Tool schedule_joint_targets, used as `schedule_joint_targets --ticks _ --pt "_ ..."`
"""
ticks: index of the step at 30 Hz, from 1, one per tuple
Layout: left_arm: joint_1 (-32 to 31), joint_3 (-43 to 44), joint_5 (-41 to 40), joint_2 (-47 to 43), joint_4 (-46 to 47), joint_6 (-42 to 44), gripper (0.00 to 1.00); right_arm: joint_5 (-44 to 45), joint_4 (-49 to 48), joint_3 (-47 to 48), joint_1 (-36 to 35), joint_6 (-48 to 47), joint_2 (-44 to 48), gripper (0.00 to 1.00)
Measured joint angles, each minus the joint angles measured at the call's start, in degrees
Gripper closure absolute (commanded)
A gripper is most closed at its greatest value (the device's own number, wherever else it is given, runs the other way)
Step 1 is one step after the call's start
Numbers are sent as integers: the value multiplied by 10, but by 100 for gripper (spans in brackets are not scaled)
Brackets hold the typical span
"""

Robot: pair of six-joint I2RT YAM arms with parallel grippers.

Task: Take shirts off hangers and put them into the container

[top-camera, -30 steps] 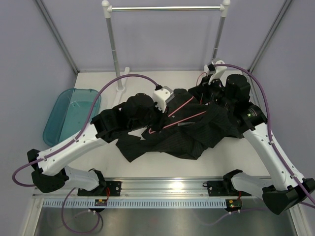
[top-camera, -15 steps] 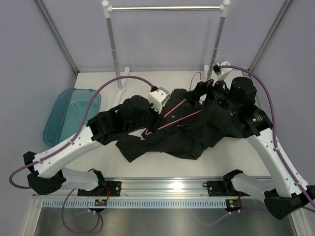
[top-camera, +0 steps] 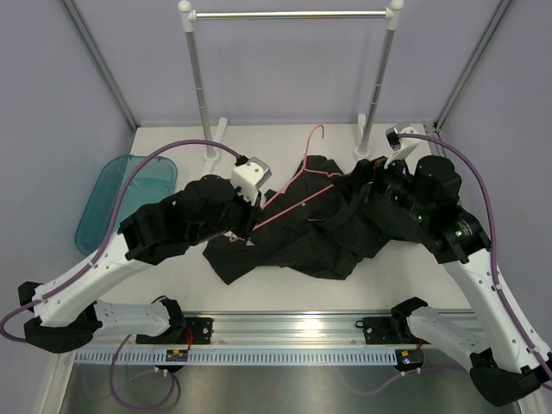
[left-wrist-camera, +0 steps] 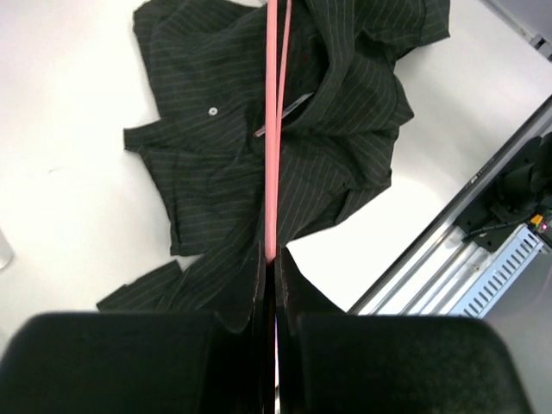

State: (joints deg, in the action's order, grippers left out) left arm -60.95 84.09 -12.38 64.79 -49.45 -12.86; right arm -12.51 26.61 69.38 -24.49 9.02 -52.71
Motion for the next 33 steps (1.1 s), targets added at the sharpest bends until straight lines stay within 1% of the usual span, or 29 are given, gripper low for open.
schedule_joint_targets --ticks 5,9,13,17,19,23,27,33 --pt "0 -15 -34 -58 -41 -9 100 35 20 -20 0 12 12 1" --pt "1 -24 -81 -100 -62 -20 100 55 30 -35 -1 25 26 0" --pt "6 -25 -132 -120 -57 -22 100 65 33 -45 -1 37 48 1" --pt "30 -25 -157 -116 -14 -16 100 78 37 -51 -1 45 74 1" --pt "46 -23 -160 -106 16 -7 100 87 44 -51 -1 47 88 1" --pt "115 15 -141 -47 68 10 100 99 65 -57 -1 50 115 1" --pt "176 83 -113 35 110 32 100 101 82 -71 -1 54 144 1" --pt "221 184 -83 134 166 65 100 101 99 -81 -1 64 186 0"
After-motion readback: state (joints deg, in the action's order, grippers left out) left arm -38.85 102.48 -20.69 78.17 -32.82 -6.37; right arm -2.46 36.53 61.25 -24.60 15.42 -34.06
